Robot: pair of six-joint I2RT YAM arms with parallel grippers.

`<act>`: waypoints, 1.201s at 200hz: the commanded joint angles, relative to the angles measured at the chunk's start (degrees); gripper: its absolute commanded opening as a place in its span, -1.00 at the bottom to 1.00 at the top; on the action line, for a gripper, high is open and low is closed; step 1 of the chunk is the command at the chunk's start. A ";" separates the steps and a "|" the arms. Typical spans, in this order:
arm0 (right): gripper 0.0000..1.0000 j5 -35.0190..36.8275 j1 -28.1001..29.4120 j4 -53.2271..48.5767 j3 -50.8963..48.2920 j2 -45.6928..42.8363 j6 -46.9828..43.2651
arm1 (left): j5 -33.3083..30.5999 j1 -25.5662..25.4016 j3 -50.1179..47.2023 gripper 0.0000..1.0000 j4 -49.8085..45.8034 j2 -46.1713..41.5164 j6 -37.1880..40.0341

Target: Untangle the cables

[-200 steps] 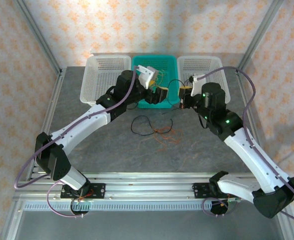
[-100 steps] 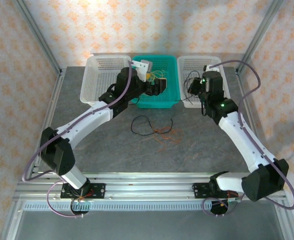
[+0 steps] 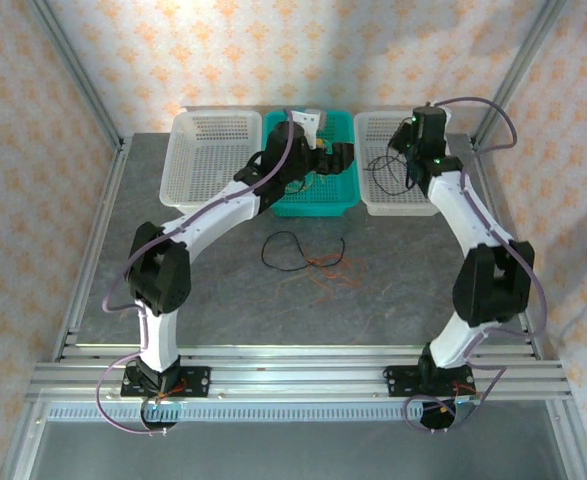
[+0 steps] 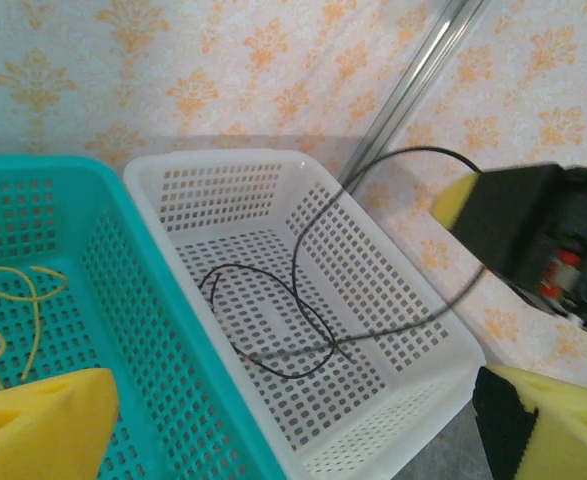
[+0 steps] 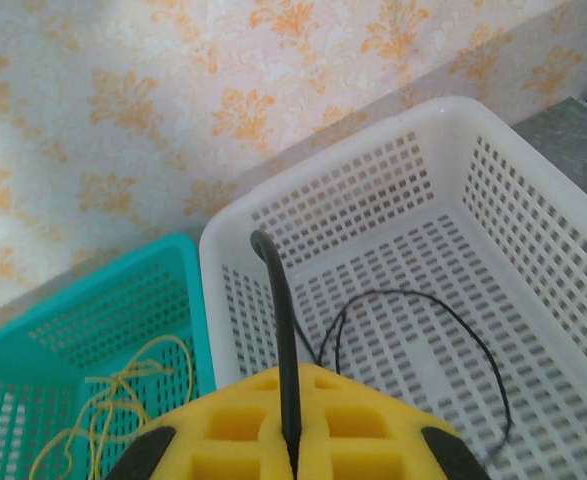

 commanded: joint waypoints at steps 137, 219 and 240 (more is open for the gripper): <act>-0.12 2.60 -3.25 -9.16 16.65 18.50 3.05 | 3.77 -1.99 9.94 0.91 -5.88 11.06 -1.88; 0.07 6.90 0.09 -2.74 -0.90 3.63 -0.28 | -1.31 -3.43 -4.17 0.91 -2.01 -1.12 1.70; 0.08 8.24 2.59 -2.78 -3.93 0.24 -0.88 | -3.32 -3.96 -7.66 0.91 -1.82 -4.83 2.45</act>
